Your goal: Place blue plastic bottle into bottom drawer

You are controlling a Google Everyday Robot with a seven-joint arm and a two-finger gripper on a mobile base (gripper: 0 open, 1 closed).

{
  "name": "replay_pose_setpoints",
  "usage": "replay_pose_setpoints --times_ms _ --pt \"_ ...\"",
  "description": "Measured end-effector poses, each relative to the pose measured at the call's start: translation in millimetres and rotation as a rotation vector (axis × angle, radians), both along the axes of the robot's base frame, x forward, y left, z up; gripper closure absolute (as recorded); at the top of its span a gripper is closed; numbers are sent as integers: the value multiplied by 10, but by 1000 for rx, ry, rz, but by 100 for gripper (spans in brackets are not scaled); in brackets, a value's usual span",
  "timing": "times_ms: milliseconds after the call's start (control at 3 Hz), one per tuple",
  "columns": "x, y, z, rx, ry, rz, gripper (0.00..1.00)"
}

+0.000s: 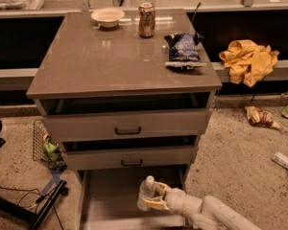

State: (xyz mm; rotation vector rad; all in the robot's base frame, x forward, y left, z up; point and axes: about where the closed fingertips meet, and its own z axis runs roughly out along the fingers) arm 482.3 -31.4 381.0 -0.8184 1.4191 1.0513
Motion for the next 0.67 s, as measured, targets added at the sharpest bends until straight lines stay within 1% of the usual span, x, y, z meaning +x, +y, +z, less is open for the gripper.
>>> replay_pose_setpoints --times_ms 333,667 --pt "147 310 -657 -31 13 117 100" --pt "462 587 -1103 -72 3 233 100"
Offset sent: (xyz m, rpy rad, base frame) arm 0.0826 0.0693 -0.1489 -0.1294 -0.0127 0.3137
